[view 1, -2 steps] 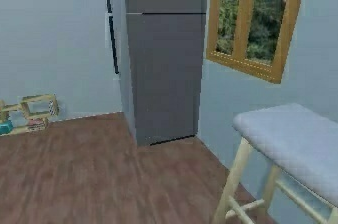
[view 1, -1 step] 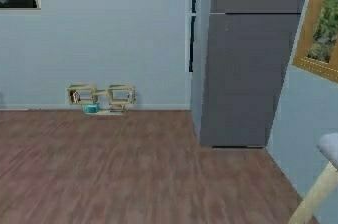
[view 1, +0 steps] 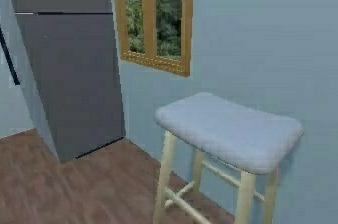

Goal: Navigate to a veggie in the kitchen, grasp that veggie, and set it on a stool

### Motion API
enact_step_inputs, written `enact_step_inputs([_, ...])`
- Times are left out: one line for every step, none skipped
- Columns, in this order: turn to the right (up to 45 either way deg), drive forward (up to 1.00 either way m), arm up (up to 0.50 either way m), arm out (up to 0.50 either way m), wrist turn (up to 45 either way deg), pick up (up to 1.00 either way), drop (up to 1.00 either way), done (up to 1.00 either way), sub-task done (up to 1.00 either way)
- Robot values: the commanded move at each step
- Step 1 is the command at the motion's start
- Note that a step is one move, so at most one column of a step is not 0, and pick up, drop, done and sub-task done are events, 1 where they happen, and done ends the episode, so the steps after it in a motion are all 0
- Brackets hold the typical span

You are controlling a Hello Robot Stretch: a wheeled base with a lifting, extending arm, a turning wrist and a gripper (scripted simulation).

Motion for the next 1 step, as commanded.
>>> enact_step_inputs([15.0, 0.0, 0.0, 0.0, 0.0, 0.0, 0.0, 0.0, 0.0])
